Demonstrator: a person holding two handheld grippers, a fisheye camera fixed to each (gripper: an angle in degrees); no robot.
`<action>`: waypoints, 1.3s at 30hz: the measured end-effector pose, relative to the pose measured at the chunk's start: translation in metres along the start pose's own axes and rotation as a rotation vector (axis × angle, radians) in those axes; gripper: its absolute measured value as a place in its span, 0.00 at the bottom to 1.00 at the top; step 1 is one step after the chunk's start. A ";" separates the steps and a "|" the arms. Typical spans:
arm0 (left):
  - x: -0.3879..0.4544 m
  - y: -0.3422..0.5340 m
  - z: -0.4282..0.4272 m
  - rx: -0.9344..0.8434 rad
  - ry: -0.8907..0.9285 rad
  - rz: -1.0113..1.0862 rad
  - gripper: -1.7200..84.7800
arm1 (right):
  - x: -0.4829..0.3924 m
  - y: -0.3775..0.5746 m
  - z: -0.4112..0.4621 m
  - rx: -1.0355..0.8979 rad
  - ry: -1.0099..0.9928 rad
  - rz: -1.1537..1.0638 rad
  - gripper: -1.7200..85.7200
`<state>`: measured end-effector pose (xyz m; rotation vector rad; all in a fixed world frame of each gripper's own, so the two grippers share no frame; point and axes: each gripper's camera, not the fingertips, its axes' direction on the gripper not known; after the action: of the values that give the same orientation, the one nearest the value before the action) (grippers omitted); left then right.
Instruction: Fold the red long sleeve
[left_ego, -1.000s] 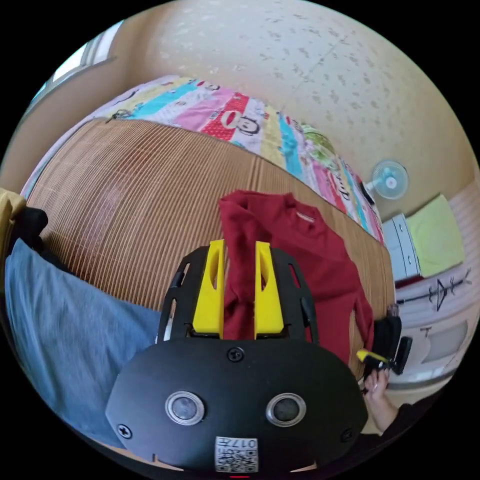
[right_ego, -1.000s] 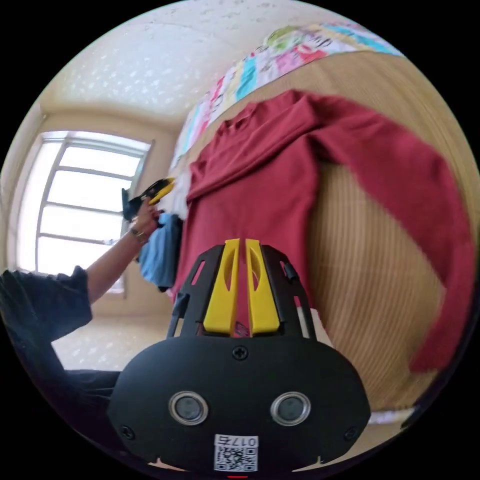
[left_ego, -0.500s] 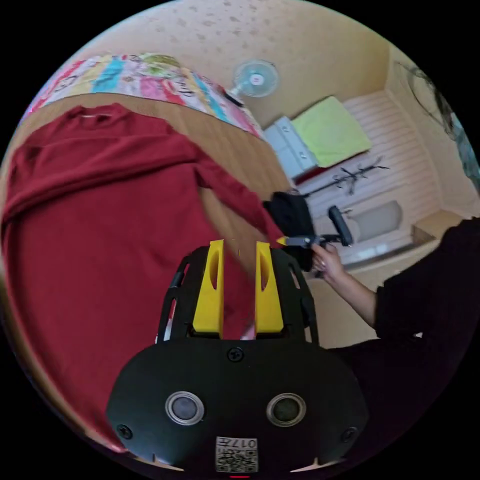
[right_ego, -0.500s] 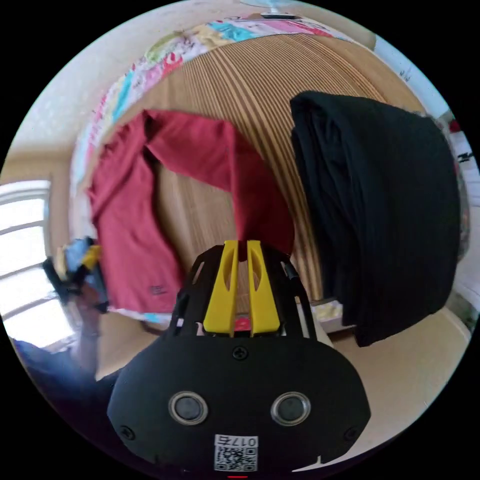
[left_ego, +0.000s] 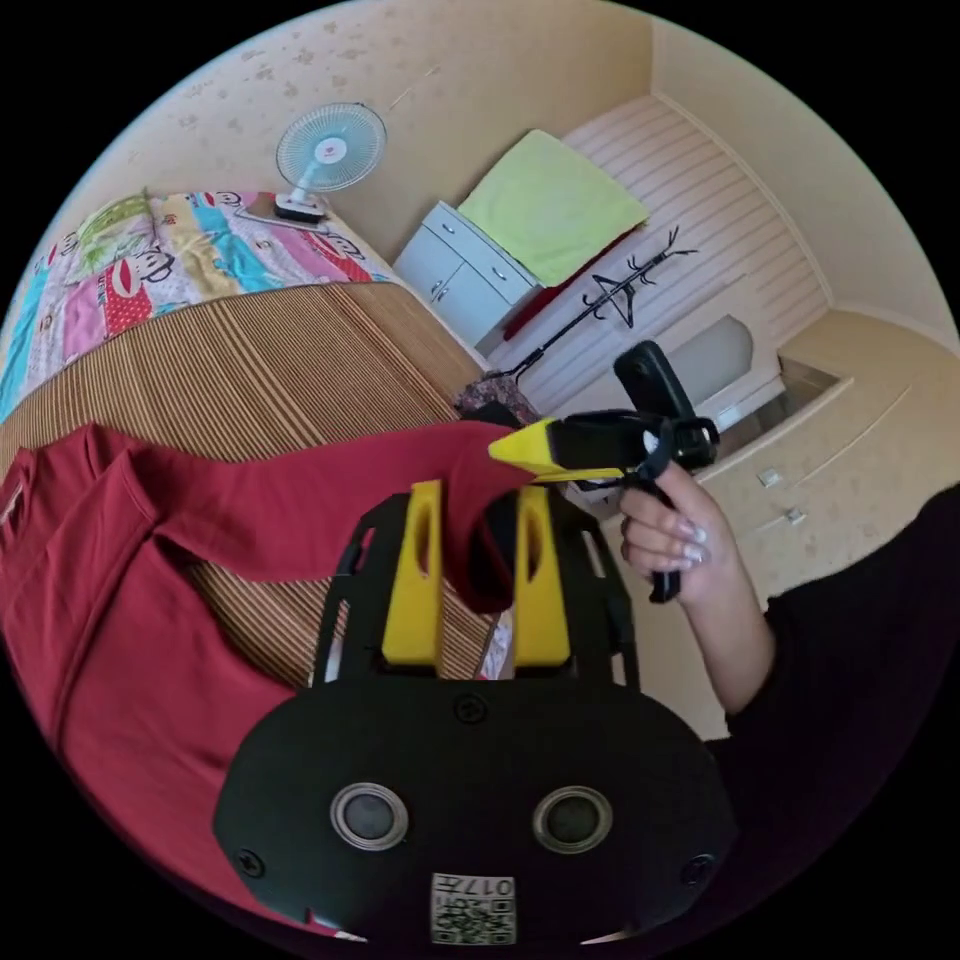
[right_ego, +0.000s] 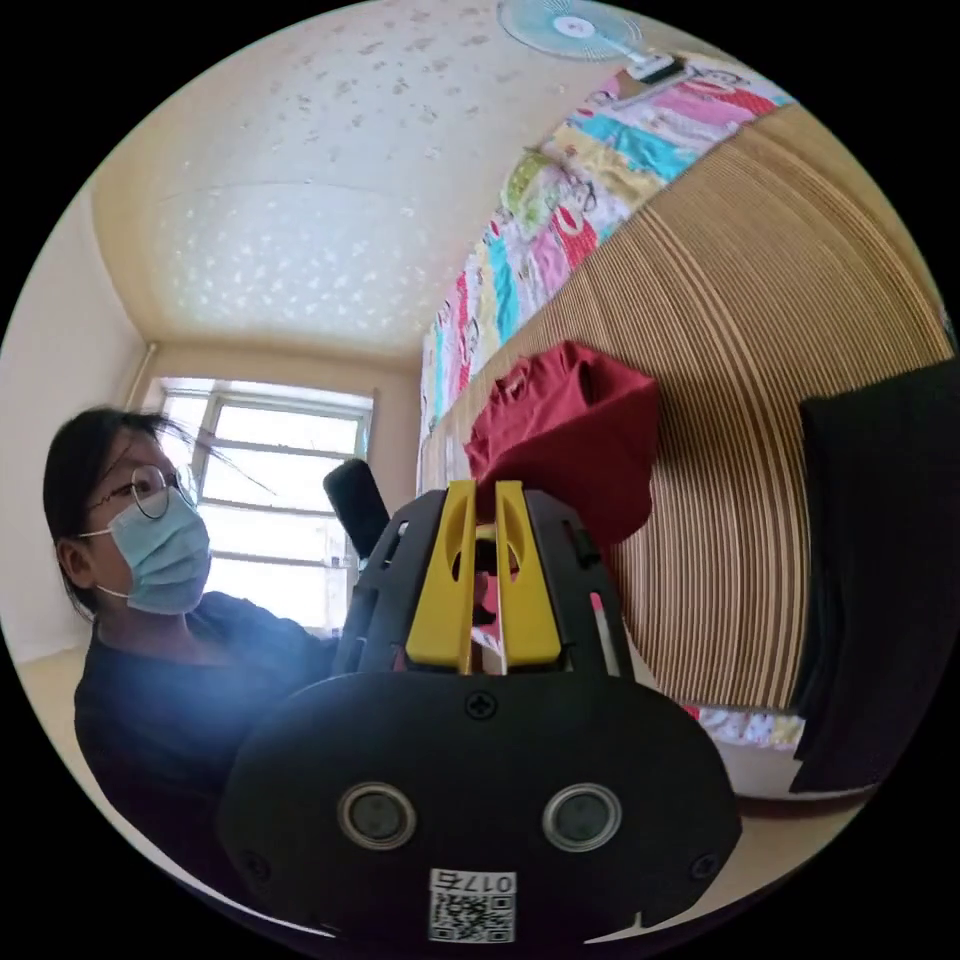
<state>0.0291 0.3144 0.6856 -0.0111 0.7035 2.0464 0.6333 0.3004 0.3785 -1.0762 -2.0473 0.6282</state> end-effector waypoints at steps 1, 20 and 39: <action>0.001 -0.011 -0.006 0.033 -0.031 -0.004 0.06 | -0.002 0.001 -0.007 0.057 -0.002 -0.007 0.04; -0.282 0.024 -0.353 0.549 0.100 -0.364 0.05 | 0.076 0.016 0.137 -0.047 0.131 0.163 0.05; -0.419 0.157 -0.371 0.318 -0.153 -0.635 0.07 | 0.094 -0.222 0.255 -0.295 0.465 0.049 0.09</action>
<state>0.0423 -0.2544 0.5667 0.0935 0.7993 1.3046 0.2892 0.2403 0.4108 -1.3029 -1.7363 0.0780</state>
